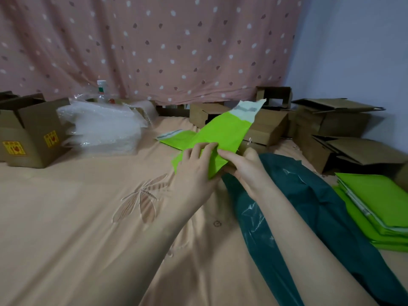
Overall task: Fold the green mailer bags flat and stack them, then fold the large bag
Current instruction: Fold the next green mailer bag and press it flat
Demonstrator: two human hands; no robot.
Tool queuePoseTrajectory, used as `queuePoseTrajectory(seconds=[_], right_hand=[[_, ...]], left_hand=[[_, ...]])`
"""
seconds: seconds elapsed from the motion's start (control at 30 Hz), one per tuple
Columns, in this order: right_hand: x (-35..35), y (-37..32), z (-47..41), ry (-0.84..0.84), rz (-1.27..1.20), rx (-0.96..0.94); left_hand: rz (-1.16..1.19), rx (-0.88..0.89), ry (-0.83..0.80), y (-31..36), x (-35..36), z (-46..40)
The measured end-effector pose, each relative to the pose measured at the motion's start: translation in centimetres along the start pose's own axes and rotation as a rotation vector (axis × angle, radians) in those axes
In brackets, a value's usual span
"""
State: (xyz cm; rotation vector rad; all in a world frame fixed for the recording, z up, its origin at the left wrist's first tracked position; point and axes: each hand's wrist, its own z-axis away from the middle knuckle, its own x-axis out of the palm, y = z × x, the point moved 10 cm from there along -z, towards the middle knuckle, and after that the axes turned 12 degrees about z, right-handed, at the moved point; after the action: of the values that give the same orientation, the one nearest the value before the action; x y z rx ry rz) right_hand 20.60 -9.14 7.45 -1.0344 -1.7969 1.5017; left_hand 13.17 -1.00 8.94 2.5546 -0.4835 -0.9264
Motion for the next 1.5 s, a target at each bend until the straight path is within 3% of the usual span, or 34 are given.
queuePoseTrajectory(seconds=[0.1, 0.2, 0.33, 0.43, 0.53, 0.67, 1.03, 1.33, 1.5], right_hand=[[0.1, -0.5, 0.9, -0.135, 0.197, -0.031], [-0.8, -0.9, 1.5, -0.168, 0.633, -0.129], [-4.4, 0.4, 2.0, 0.104, 1.378, -0.098], [-6.4, 0.3, 3.1, 0.320, 1.583, -0.028], [-8.2, 0.4, 4.0, 0.416, 1.613, 0.081], [-9.1, 2.4, 4.3, 0.303, 1.582, 0.190], [-7.0, 6.0, 5.6, 0.089, 1.677, 0.054], [-8.0, 5.7, 4.4, 0.371, 1.521, -0.152], [-7.8, 6.2, 1.5, 0.401, 1.524, -0.187]], left_hand=[[0.150, -0.032, 0.027, -0.8, -0.5, 0.3], [0.210, -0.073, 0.174, -1.5, -2.5, 0.7], [0.369, -0.213, 0.308, -3.0, -4.0, 1.0], [0.586, -0.487, 0.360, -5.3, -3.2, 2.1], [0.764, -0.660, 0.463, -6.9, -2.3, 3.3], [0.852, -0.769, 0.583, -7.7, -1.7, 4.5], [0.970, -0.837, 0.409, -7.0, 2.2, 4.3], [0.969, -0.843, 0.405, -7.4, 2.0, 4.6], [0.945, -0.845, 0.352, -8.8, 2.6, 4.1]])
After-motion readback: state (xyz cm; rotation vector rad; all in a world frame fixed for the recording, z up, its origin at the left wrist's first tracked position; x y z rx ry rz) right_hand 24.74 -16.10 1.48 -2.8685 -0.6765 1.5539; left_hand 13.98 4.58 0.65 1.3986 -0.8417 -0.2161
